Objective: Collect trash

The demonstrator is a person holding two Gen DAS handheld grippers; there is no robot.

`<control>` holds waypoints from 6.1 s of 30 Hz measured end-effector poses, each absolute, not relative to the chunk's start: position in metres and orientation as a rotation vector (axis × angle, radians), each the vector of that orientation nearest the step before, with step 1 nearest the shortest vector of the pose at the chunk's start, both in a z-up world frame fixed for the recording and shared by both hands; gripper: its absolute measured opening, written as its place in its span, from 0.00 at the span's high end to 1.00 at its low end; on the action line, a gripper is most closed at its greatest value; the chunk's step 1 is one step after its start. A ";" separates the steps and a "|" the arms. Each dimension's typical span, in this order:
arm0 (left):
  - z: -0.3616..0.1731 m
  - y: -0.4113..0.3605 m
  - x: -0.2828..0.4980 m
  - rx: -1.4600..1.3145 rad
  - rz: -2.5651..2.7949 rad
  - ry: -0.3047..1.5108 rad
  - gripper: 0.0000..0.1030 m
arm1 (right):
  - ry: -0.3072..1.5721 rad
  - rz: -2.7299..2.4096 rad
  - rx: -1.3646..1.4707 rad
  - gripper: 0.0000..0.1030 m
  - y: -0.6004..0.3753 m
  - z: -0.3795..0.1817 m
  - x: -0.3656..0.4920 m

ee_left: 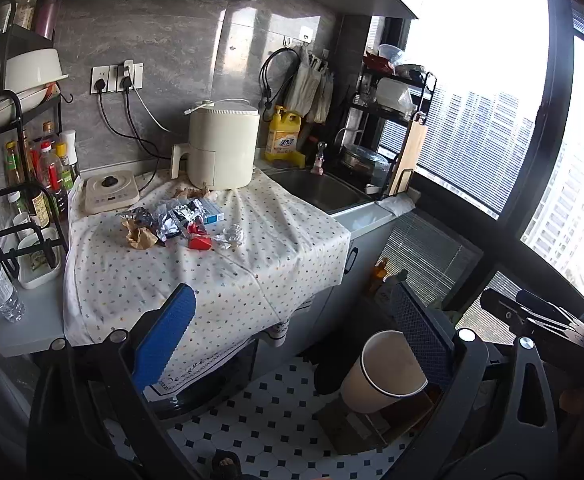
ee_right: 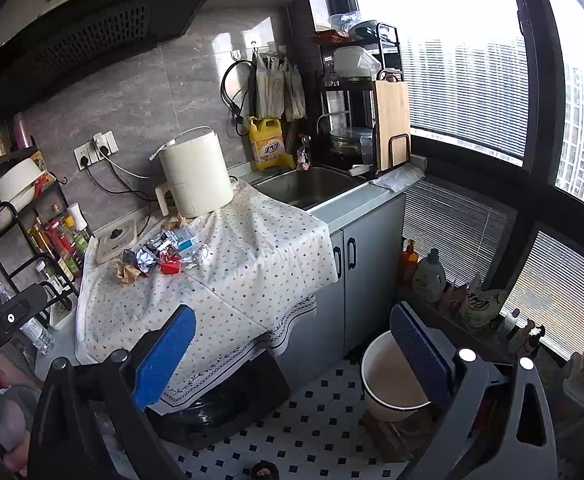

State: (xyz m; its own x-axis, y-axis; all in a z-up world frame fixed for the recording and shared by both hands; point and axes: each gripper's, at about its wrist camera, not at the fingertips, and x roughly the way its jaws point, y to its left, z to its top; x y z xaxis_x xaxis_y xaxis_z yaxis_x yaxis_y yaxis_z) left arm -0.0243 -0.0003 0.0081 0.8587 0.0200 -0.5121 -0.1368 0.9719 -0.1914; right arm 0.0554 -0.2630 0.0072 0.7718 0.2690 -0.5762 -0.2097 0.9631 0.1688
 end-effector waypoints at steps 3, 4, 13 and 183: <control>0.003 0.010 -0.017 -0.235 0.098 0.548 0.06 | 0.650 0.272 0.087 0.07 -0.253 0.003 0.066; 0.000 0.014 -0.013 -0.239 0.102 0.554 0.06 | 0.650 0.276 0.080 0.07 -0.249 0.002 0.069; -0.037 0.066 0.030 -0.311 0.132 0.599 0.06 | 0.716 0.277 0.033 0.07 -0.205 -0.028 0.127; -0.135 0.178 0.236 -0.340 0.164 0.680 0.06 | 0.879 0.534 0.140 0.08 -0.070 -0.145 0.365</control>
State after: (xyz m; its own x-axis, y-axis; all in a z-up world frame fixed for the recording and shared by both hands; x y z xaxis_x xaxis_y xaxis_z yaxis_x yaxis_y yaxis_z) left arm 0.2356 0.1779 -0.1355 0.7676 0.0381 -0.6398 -0.2576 0.9324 -0.2534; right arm 0.3649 -0.0705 -0.1450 0.5168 0.4991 -0.6956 -0.3863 0.8610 0.3308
